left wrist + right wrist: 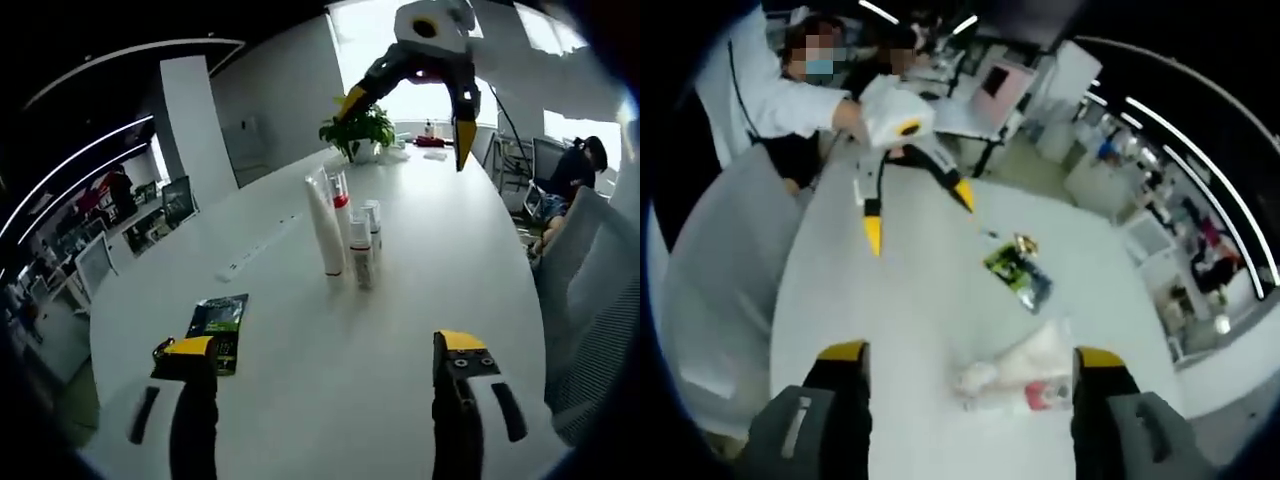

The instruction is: Arrange the skincare products in the storage area until every visible bottle or jar stands upright without overlapping.

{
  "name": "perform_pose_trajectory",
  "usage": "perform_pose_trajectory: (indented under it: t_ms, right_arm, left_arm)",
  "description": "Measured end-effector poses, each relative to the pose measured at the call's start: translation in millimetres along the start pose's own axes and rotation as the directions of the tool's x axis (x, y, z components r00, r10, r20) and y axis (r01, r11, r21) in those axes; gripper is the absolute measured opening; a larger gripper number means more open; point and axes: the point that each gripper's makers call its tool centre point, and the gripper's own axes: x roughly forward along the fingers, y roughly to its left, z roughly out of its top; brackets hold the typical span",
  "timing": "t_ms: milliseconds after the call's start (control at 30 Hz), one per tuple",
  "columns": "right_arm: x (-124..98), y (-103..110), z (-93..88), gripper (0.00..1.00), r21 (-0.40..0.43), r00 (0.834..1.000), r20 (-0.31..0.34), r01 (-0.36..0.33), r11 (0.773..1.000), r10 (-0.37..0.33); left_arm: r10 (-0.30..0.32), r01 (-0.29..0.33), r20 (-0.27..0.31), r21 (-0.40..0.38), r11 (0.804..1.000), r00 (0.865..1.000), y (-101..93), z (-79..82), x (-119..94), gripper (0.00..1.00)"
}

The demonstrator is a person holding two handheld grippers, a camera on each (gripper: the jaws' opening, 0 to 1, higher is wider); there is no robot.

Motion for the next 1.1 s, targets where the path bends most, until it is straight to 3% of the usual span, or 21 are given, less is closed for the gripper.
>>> perform_pose_trajectory:
  t_ms: [100,300,700,1100]
  right_arm:
    - [-5,6,-2.2,0.86,0.034,1.000,0.021,0.015,0.999,-0.016]
    - [-15,16,-9.2,0.89,0.068,0.999,0.025,0.045,0.997,-0.047]
    - [-29,31,-0.6,0.99,0.136,0.989,0.092,0.105,0.985,-0.118]
    - [-26,64,-5.9,0.99,0.194,0.986,0.102,0.114,0.974,-0.135]
  left_arm:
    - [0.024,-0.024,-0.001,0.007,1.000,1.000,2.0,0.3,-8,0.94]
    - [0.048,-0.048,-0.002,0.007,0.999,0.999,1.3,0.5,-24,0.96]
    - [0.059,-0.059,-0.004,-0.028,0.998,0.998,-14.7,-3.7,-55,0.99]
    - [0.137,-0.138,-0.011,-0.062,0.989,0.990,-23.6,-25.0,-96,0.99]
